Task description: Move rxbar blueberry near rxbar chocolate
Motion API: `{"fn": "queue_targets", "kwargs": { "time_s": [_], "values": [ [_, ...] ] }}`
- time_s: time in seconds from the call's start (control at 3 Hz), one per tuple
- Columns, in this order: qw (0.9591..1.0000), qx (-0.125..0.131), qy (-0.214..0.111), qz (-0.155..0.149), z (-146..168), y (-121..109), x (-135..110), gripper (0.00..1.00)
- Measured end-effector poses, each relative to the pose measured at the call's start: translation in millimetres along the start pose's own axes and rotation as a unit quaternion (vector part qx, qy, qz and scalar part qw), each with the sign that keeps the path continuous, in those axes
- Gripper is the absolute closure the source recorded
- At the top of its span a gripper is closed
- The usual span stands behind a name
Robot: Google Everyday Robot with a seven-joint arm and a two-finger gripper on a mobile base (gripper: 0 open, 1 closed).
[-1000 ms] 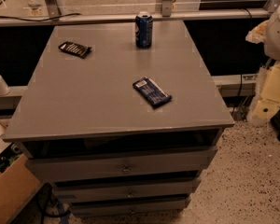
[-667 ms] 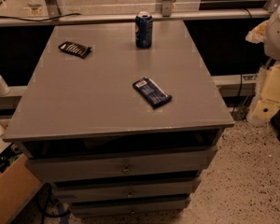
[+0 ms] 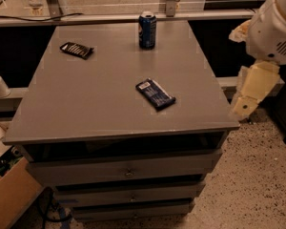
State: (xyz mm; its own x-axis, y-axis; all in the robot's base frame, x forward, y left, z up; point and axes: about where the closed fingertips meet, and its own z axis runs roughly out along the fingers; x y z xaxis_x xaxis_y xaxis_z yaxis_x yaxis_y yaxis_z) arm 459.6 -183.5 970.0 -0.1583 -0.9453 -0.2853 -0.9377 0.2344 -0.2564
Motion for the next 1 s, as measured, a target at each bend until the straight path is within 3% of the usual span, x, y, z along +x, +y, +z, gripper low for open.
{"fn": "queue_targets", "kwargs": {
  "time_s": [1.0],
  "values": [
    [0.9964,-0.041,-0.074,-0.002,103,-9,-88,0.00]
  ]
}}
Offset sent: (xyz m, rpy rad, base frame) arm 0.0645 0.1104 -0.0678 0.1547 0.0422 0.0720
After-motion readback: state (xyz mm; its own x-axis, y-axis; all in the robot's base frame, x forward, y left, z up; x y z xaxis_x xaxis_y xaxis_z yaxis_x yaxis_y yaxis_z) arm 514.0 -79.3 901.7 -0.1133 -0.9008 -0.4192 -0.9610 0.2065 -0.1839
